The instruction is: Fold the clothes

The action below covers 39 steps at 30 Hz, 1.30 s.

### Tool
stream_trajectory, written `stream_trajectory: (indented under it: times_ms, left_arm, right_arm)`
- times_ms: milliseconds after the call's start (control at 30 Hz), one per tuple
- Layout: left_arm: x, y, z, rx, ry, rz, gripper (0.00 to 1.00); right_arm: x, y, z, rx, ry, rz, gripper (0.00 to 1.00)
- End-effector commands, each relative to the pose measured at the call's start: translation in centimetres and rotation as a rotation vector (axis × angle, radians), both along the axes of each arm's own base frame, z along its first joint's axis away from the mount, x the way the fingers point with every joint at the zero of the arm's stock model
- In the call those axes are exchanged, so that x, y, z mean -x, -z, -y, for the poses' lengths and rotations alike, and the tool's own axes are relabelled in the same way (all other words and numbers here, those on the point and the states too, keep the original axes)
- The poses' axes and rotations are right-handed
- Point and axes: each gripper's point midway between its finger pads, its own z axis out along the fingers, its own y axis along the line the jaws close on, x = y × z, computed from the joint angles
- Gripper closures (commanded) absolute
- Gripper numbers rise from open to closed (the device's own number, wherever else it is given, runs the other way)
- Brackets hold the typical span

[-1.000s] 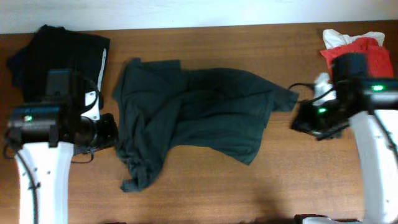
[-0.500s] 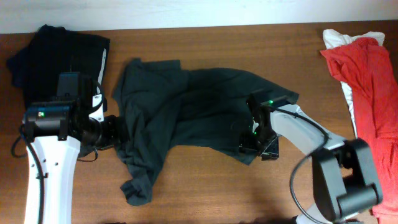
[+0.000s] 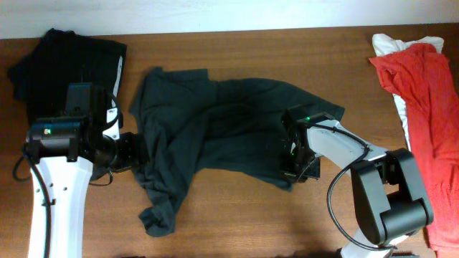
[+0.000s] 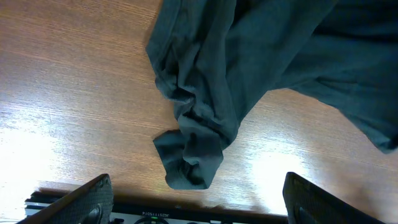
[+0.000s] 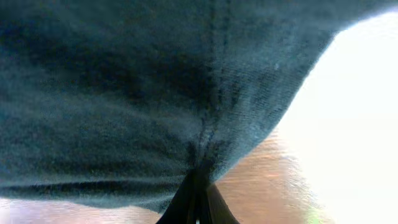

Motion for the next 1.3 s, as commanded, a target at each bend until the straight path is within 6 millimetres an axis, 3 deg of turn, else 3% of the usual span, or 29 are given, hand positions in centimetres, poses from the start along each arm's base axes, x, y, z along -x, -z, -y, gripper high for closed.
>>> stream_trajectory:
  times_ms: [0,167,233,367,500,700,900,967,1033,1067,1167,1233,1267]
  left_arm:
    - [0.1,0.0,-0.3,-0.011,-0.001,0.004,0.13]
    - [0.4,0.4,-0.1,0.001,0.002,-0.016,0.13]
    - [0.9,1.6,0.4,0.030,0.006,-0.050,0.13]
    - [2.1,5.7,3.1,0.159,0.059,-0.125,0.14]
    - [3.9,9.6,7.4,0.278,0.149,-0.193,0.15]
    - [7.1,12.4,13.0,0.284,0.164,-0.280,0.20]
    - [8.7,14.7,15.4,0.105,0.123,-0.297,0.22]
    - [9.0,16.1,17.1,0.092,0.138,-0.311,0.23]
    - [9.5,17.7,17.2,0.028,0.119,-0.346,0.26]
    - [9.8,18.8,16.8,-0.020,0.113,-0.375,0.36]
    - [9.7,19.3,16.4,-0.050,0.109,-0.378,0.60]
    - [9.3,18.9,15.7,-0.087,0.105,-0.361,0.63]
    - [9.1,18.2,14.8,-0.134,0.093,-0.365,0.73]
  right_arm:
    - [0.0,-1.3,3.9,0.113,0.082,-0.041,0.97]
    - [-0.7,-7.2,11.5,0.197,0.281,0.035,0.96]
    - [-0.5,-9.4,14.5,0.187,0.355,0.101,0.96]
    - [0.7,-11.1,17.9,0.144,0.526,0.149,0.96]
    - [0.5,-11.0,17.8,0.100,0.519,0.158,0.96]
    - [0.3,-11.0,17.7,0.101,0.514,0.167,0.96]
    - [0.1,-11.0,17.6,0.094,0.515,0.172,0.96]
    - [0.1,-11.0,17.6,0.094,0.515,0.172,0.96]
    - [0.1,-11.0,17.6,0.094,0.515,0.171,0.96]
    - [0.1,-11.0,17.6,0.094,0.515,0.171,0.96]
    - [0.1,-11.0,17.6,0.093,0.515,0.171,0.96]
    - [0.1,-11.0,17.6,0.094,0.515,0.171,0.96]
    - [0.1,-11.0,17.6,0.094,0.515,0.171,0.96]
